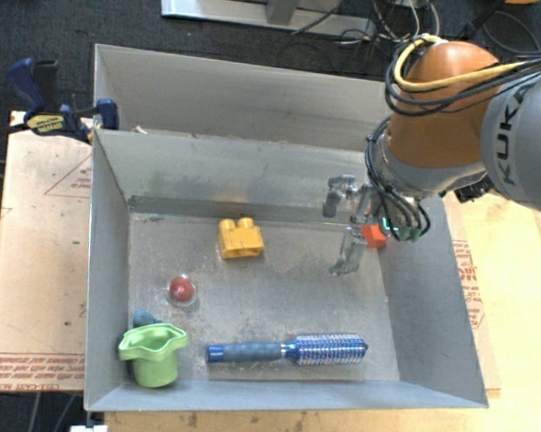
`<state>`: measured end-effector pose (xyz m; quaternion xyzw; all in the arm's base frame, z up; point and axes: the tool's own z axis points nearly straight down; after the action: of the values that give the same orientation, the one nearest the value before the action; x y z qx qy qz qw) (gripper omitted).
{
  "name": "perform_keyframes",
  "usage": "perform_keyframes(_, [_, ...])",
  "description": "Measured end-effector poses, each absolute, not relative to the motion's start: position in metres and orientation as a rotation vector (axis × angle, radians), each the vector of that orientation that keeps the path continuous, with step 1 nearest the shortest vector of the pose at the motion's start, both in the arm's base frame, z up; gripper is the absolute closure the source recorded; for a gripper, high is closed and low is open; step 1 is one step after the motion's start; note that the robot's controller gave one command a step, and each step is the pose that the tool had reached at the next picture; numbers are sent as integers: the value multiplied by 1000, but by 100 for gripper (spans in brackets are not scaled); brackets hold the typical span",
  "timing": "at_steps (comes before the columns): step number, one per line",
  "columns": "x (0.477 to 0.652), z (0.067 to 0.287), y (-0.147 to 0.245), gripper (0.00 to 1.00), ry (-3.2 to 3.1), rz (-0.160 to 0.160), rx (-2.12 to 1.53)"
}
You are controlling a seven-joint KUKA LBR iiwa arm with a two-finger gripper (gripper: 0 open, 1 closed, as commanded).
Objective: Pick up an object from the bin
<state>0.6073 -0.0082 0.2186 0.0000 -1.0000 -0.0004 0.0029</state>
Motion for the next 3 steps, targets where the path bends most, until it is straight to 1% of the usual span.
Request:
perform_keyframes(1, [524, 71, 4, 0, -3115, -2, 471])
perform_keyframes(2, [518, 101, -145, 0, -3012, 5, 915])
perform_keyframes(3, [481, 107, -69, 0, -2930, -6, 1135])
